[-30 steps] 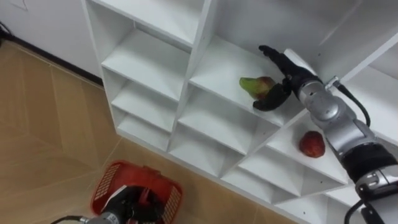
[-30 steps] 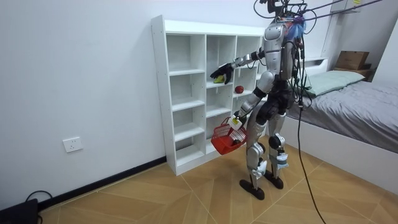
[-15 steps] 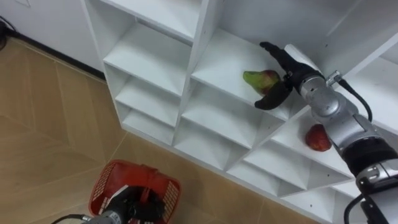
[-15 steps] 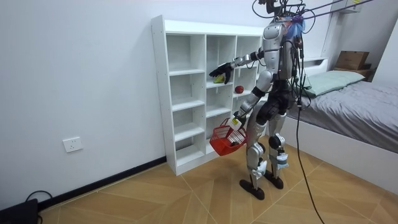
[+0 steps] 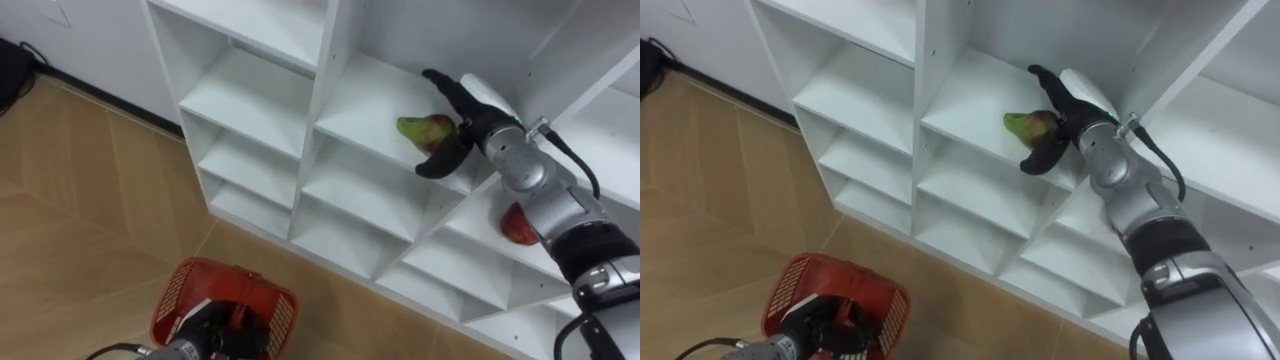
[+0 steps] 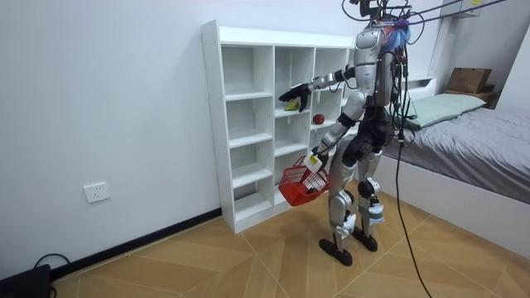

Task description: Collect fruits from the closet

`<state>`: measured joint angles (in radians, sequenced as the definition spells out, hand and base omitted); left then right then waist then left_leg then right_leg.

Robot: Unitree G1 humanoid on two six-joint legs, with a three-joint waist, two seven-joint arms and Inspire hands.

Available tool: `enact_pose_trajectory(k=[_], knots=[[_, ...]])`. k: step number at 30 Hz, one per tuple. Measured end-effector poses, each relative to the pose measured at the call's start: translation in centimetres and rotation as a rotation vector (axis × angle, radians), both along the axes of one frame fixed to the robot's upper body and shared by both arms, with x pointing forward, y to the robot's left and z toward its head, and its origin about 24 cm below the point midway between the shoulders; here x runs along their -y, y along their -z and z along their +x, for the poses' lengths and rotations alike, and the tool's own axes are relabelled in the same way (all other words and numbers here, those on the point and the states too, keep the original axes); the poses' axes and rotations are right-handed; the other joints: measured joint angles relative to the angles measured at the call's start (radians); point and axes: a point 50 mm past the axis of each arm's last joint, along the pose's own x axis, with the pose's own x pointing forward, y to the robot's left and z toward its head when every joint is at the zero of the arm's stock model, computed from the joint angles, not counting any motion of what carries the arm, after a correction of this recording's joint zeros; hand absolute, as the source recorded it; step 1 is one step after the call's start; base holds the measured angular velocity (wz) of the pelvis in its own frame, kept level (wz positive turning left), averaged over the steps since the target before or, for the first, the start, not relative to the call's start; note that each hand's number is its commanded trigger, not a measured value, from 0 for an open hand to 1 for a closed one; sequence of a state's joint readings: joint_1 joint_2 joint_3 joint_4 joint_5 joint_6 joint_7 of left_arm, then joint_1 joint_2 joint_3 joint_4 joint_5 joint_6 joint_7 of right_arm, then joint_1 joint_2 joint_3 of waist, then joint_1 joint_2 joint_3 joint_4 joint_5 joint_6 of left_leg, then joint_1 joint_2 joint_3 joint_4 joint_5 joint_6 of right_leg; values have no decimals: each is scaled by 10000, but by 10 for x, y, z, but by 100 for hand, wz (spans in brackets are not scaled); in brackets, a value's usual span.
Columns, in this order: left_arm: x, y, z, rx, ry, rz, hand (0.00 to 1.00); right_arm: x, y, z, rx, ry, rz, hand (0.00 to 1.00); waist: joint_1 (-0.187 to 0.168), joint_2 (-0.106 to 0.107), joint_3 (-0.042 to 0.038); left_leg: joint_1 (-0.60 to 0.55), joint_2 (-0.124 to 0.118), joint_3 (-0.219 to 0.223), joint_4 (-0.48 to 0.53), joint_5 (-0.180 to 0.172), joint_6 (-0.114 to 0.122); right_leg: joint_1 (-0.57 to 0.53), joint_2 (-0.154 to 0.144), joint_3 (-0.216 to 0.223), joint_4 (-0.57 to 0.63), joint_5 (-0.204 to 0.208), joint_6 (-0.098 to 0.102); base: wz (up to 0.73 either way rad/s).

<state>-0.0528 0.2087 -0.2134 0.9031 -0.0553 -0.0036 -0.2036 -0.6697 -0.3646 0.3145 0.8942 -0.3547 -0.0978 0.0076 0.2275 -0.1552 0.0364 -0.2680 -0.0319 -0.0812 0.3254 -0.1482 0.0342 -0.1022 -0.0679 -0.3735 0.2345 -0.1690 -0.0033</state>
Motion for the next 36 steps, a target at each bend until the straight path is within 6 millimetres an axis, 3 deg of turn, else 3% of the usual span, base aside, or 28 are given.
enact_pose_trajectory(k=[28,29,31,36], knots=[[-1,0,-1,-50,13,55,100,0,7,-2,-1165,-388,64,0,-1,-98,14,-12,-15,23,-5,43,19,-28,-23,42,79,11,-13,0],[-1,0,-1,-48,4,55,100,0,7,-2,-1169,-392,52,38,-1,-98,15,-12,-15,29,-5,43,19,-29,-23,49,83,11,-13,0],[-1,0,-1,-48,1,55,100,0,7,-2,-1172,-394,54,99,0,-98,15,-12,-15,56,-5,43,19,-29,-22,54,84,11,-13,0],[-1,0,-1,-51,4,48,100,0,7,-2,-1190,-399,57,100,-5,-101,17,-17,-15,54,7,43,19,-30,-21,58,84,11,-13,0]])
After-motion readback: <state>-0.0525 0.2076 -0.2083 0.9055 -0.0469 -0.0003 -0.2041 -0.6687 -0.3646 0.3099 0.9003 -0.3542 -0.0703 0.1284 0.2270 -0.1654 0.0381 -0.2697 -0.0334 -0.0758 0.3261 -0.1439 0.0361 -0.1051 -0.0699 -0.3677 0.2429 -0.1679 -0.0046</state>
